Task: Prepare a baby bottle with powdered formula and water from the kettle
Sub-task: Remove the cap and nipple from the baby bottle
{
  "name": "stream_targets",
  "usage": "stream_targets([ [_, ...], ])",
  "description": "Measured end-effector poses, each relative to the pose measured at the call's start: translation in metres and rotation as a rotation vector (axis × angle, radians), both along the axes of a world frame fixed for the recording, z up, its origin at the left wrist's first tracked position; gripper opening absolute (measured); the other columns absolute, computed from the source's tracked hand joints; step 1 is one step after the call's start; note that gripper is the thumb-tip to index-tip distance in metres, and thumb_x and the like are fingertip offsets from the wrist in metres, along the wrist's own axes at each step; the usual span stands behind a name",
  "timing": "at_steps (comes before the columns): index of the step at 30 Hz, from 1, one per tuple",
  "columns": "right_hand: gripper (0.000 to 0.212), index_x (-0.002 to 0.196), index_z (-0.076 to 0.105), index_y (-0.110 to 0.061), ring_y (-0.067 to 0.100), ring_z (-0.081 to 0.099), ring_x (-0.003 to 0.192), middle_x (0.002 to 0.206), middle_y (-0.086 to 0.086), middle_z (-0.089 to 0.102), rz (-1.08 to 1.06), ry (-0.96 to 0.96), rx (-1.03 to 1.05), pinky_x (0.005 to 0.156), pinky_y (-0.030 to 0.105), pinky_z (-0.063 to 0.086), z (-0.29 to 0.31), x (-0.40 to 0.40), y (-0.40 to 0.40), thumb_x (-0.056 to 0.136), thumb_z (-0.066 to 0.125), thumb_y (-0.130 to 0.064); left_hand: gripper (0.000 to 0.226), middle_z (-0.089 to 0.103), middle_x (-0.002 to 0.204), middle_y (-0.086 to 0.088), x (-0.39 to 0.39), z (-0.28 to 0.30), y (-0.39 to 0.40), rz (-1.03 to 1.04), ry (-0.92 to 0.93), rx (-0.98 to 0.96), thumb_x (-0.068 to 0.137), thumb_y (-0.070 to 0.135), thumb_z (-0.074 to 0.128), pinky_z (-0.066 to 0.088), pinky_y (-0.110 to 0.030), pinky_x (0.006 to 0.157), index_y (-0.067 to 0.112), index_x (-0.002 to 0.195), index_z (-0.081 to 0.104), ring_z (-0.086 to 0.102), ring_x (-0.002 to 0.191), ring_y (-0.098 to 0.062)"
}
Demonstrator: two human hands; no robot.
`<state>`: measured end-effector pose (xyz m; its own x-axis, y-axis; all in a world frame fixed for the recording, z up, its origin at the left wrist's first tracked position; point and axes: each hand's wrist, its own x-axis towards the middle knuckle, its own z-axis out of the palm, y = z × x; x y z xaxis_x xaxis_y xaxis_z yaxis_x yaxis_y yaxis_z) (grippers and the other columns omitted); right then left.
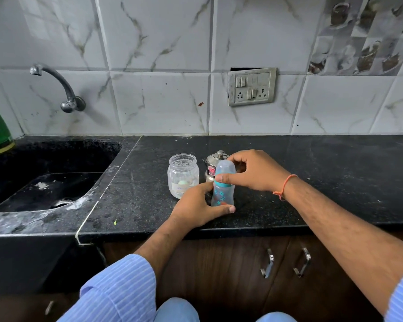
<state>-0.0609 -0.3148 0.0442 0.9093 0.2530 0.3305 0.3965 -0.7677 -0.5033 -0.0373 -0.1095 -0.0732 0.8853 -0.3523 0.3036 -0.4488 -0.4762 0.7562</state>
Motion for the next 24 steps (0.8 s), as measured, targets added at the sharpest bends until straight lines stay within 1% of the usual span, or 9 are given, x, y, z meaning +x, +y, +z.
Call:
stream_targets([
  [2,0.047,0.095,0.082,-0.026,0.02,0.071,0.082,0.087,-0.003,0.079,0.013,-0.005,-0.061,0.073,0.039,0.056,0.006,0.002,0.002,0.074,0.083,-0.068,0.077,0.078,0.104,0.034,0.001,-0.002,0.0,-0.004,0.001,0.003,0.063,0.082,0.084,0.055,-0.012,0.087,0.037,0.124,0.075,0.071,0.102,0.012],
  [5,0.038,0.096,0.082,-0.024,0.019,0.069,0.08,0.086,-0.002,0.077,0.027,0.01,-0.115,0.07,0.037,0.053,0.012,0.001,0.004,0.081,0.085,-0.059,0.085,0.08,0.114,0.023,0.001,-0.002,0.001,-0.007,0.001,0.024,0.063,0.084,0.082,0.059,-0.024,0.095,0.035,0.132,0.074,0.073,0.107,0.006],
  [9,0.038,0.11,0.081,-0.02,0.019,0.075,0.092,0.099,-0.002,0.081,0.067,0.041,-0.047,0.085,0.042,0.063,0.029,-0.003,0.004,0.084,0.086,-0.048,0.075,0.075,0.1,0.036,0.001,0.0,0.0,0.019,0.013,0.069,0.063,0.085,0.08,0.052,-0.012,0.083,0.043,0.124,0.074,0.069,0.098,0.015],
  [11,0.044,0.113,0.081,-0.021,0.018,0.077,0.095,0.101,-0.005,0.082,0.087,0.038,0.018,0.089,0.042,0.064,0.049,-0.002,0.0,0.082,0.087,-0.051,0.072,0.073,0.096,0.038,0.001,0.0,0.0,0.021,0.011,0.081,0.064,0.085,0.08,0.049,-0.009,0.078,0.044,0.123,0.073,0.066,0.095,0.019],
  [14,0.053,0.103,0.082,-0.026,0.006,0.07,0.077,0.09,-0.009,0.08,0.043,-0.046,0.052,0.073,0.03,0.056,0.07,-0.001,-0.005,0.075,0.082,-0.071,0.074,0.077,0.106,0.03,0.002,-0.001,0.001,0.006,0.025,0.078,0.068,0.08,0.083,0.054,-0.018,0.085,0.04,0.129,0.074,0.068,0.096,0.014],
  [16,0.049,0.103,0.08,-0.029,0.002,0.062,0.075,0.094,-0.006,0.078,0.012,-0.086,0.126,0.073,0.027,0.051,0.07,0.002,-0.012,0.078,0.079,-0.071,0.07,0.077,0.102,0.033,0.004,-0.002,0.002,0.0,0.032,0.079,0.072,0.075,0.088,0.051,-0.014,0.08,0.04,0.131,0.075,0.067,0.087,0.015],
  [18,0.041,0.112,0.076,-0.029,0.005,0.062,0.078,0.101,0.004,0.077,-0.007,-0.043,0.238,0.073,0.031,0.051,0.062,0.007,-0.023,0.086,0.08,-0.061,0.062,0.072,0.089,0.041,0.006,-0.004,0.003,-0.001,0.033,0.08,0.076,0.069,0.09,0.042,-0.005,0.067,0.04,0.129,0.075,0.062,0.074,0.018],
  [21,0.042,0.127,0.066,-0.025,0.009,0.067,0.076,0.104,0.007,0.078,-0.096,0.116,0.433,0.063,0.029,0.05,0.044,0.015,-0.048,0.093,0.08,-0.044,0.057,0.074,0.089,0.033,0.007,-0.005,0.004,-0.011,0.031,0.059,0.079,0.064,0.092,0.039,-0.006,0.062,0.038,0.127,0.076,0.06,0.068,0.017],
  [24,0.035,0.114,0.061,-0.026,0.016,0.065,0.081,0.11,0.007,0.074,-0.182,0.183,0.502,0.059,0.03,0.047,0.02,0.024,-0.074,0.088,0.085,-0.025,0.056,0.073,0.087,0.033,0.008,-0.006,0.004,-0.018,0.021,0.06,0.08,0.061,0.093,0.04,-0.005,0.061,0.036,0.127,0.077,0.06,0.068,0.017],
])
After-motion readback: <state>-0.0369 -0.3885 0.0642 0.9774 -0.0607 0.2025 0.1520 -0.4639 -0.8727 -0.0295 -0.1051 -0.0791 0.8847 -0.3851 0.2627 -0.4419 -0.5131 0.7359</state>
